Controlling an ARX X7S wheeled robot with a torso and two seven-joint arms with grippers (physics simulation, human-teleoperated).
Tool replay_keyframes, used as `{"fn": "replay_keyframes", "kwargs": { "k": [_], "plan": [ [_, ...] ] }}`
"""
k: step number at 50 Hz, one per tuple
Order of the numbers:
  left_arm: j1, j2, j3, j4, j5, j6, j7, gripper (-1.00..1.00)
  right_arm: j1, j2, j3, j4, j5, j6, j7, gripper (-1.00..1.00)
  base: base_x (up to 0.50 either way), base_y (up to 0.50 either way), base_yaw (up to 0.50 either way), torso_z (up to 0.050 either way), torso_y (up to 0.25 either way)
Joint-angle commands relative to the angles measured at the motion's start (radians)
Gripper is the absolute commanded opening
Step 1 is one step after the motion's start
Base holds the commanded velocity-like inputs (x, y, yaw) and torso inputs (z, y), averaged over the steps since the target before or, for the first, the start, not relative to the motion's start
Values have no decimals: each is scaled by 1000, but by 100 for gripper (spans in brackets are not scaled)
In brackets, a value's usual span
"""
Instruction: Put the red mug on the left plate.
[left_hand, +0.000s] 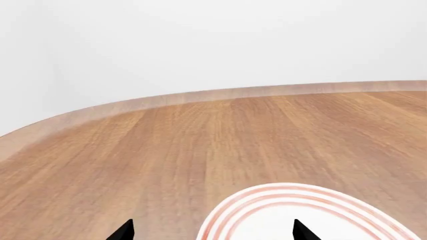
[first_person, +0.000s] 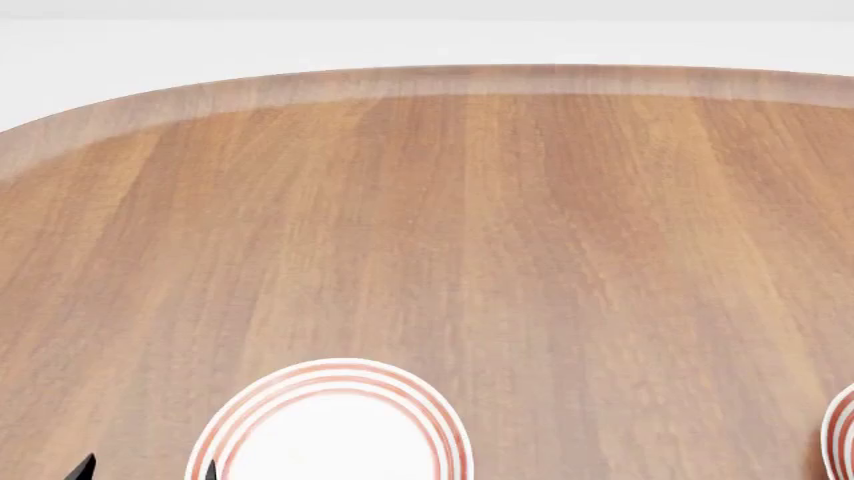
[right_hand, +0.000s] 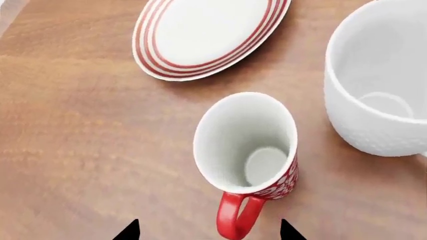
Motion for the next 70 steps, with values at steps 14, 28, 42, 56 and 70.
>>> {"fn": "replay_keyframes", "kwargs": {
  "k": [14, 28, 42, 56, 70],
  "plan": [
    [-8, -8, 9, -8, -9, 3, -5, 100, 68, 12, -57, 157, -22, -110, 6, 100, 0, 0, 0, 0, 0],
    [-14, -9, 13, -23, -12, 14, -8, 100, 84, 22, -66, 252, -45, -176, -13, 100, 0, 0, 0, 0, 0],
    [-14, -13, 19, -21, -13, 15, -14, 100, 93, 15, -78, 331, -33, -221, -33, 100, 0, 0, 0, 0, 0],
    [-10, -19, 25, -10, -17, 10, -21, 100, 112, 17, -97, 400, -23, -261, -47, 100, 0, 0, 0, 0, 0],
    [-12, -23, 31, -11, -21, 12, -27, 100, 117, 29, -119, 423, -17, -277, -50, 100, 0, 0, 0, 0, 0]
  ]
}}
